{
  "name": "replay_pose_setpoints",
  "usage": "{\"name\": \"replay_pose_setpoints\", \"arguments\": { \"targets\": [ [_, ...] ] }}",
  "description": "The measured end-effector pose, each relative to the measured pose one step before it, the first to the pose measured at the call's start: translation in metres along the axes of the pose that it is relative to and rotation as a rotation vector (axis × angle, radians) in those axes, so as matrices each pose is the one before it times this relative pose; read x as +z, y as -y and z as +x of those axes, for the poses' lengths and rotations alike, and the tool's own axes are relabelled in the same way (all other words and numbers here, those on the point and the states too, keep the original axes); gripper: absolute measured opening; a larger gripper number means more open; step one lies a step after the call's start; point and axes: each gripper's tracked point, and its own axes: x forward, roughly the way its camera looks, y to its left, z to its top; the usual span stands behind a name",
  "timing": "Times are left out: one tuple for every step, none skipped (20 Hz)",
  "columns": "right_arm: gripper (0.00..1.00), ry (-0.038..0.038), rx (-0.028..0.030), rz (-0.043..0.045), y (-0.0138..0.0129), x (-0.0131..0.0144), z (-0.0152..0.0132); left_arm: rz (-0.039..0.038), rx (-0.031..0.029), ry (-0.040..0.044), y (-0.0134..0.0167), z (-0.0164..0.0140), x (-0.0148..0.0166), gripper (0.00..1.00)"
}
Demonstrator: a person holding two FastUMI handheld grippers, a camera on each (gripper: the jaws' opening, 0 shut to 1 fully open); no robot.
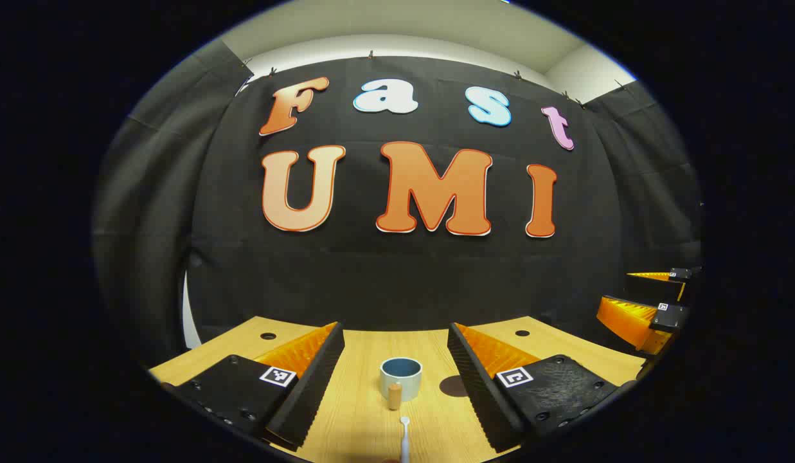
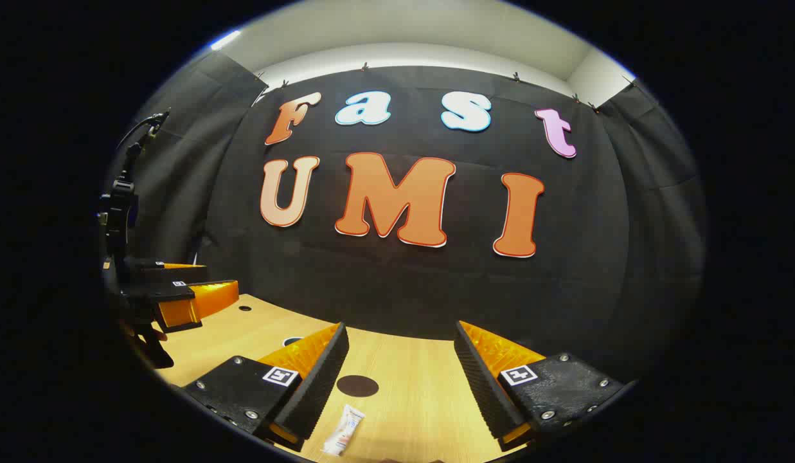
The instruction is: Put the toothbrush and toothpaste on the desktop into the cup, then pick up the cup and place it on the coaster on the desktop.
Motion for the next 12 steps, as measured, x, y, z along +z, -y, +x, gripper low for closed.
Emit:
{"name": "replay_pose_setpoints", "arguments": {
  "targets": [
    [0.98,-0.00564,0.00548,-0.00169,-0.00255,-0.00034,0.00169,0.00808,0.00505,0.00497,-0.00348,-0.00046,0.00169,0.96],
    [0.98,-0.00713,0.00227,-0.00356,-0.00228,-0.00076,0.00132,0.00565,0.00379,0.00188,-0.00181,0.00012,0.00157,0.97],
    [0.98,-0.00287,0.00185,-0.00242,-0.00176,0.00015,0.00162,0.0021,-0.00162,-0.00018,-0.00041,0.00032,-0.00138,0.97],
    [1.0,-0.0002,0.00202,-0.00245,-0.00148,-0.00011,0.00067,-0.00338,0.00037,-0.00213,-0.0005,0.00123,-0.00102,0.97],
    [1.0,0.00113,0.00457,-0.00233,-0.00214,-0.00056,0.0007,-0.00395,-0.00228,-0.00549,0.00026,0.00134,-0.00386,0.97],
    [0.98,0.00019,0.00506,-0.0022,-0.00195,-0.00125,0.00069,-0.00557,0.00086,-0.00561,-0.00045,0.002,-0.0018,0.97],
    [0.98,0.00137,0.00748,-0.00304,-0.00271,0.00018,0.00125,-0.00353,-0.00295,-0.00305,0.00111,0.00226,-0.00215,0.96],
    [0.99,0.00029,0.00405,-0.00455,-0.00174,-0.00128,0.0016,-0.00385,0.00359,-0.00458,-0.00037,0.00144,0.00036,0.97],
    [0.99,0.00239,0.00634,-0.00297,-0.00252,0.00007,0.0005,-0.0013,-0.00393,0.00008,-0.0004,0.00305,-0.00025,0.97],
    [0.99,0.00391,0.01328,-0.005,-0.00436,-0.00111,0.00042,0.00219,-0.00206,0.00222,0.00116,0.00206,0.00207,0.97],
    [1.0,-0.00166,0.00103,-0.01053,-0.0012,-0.00149,0.00272,0.00836,-0.00165,0.00678,0.00042,0.00014,0.00073,0.97],
    [0.98,-0.00982,-0.00442,-0.00814,0.00209,-0.00534,0.00049,0.0138,0.00403,0.00776,-0.00089,0.00056,0.00311,0.96]
  ]
}}
